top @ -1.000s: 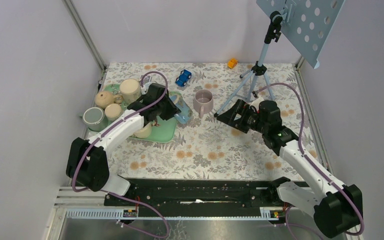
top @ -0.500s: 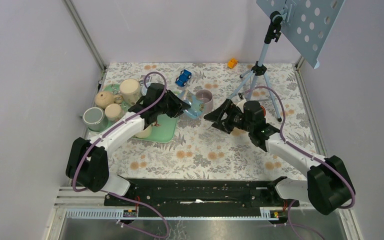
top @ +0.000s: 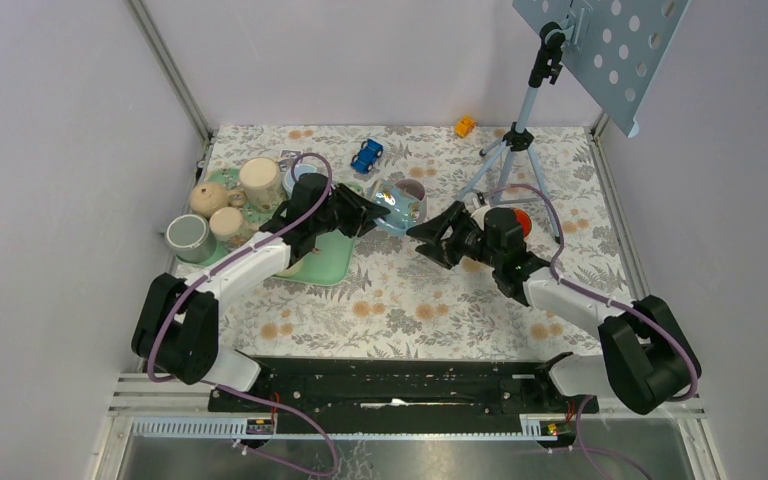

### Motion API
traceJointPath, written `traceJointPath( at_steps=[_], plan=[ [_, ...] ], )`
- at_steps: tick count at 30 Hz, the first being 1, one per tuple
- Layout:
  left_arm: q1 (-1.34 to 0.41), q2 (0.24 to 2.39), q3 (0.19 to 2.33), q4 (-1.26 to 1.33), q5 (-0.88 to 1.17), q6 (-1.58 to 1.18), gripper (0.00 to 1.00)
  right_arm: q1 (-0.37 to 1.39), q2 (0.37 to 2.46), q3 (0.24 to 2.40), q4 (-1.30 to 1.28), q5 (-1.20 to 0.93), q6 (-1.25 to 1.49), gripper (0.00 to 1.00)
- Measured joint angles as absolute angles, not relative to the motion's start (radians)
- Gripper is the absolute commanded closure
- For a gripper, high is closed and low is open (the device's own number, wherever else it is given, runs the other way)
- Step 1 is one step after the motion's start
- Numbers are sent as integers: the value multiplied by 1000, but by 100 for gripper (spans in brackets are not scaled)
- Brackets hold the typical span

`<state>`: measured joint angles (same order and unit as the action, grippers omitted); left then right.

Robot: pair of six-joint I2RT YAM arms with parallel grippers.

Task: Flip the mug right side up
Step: Turn over the cup on the tray.

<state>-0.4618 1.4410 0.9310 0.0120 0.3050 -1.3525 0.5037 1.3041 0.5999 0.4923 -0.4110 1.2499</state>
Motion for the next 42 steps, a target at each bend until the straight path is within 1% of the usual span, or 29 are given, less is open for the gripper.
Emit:
traceJointPath(
  at_steps=[5, 11, 21, 30, 34, 42],
  plan=[
    [-465, 1441, 918, 69, 328, -1391, 100, 505, 1337, 597, 544, -410, 1299, 33],
    [-473, 1441, 887, 131, 348, -1436, 100, 505, 1378, 597, 617, -410, 1362, 41],
    [-481, 1441, 823, 234, 384, -1517, 100, 505, 1475, 597, 771, -414, 1484, 48],
    [-482, 1441, 793, 314, 398, -1563, 100, 505, 1497, 599, 821, -413, 1533, 54],
    [-485, 1441, 778, 350, 402, -1576, 100, 505, 1506, 606, 825, -413, 1542, 59],
    [-488, 1429, 741, 398, 407, -1599, 100, 505, 1520, 614, 823, -414, 1559, 65]
  ],
)
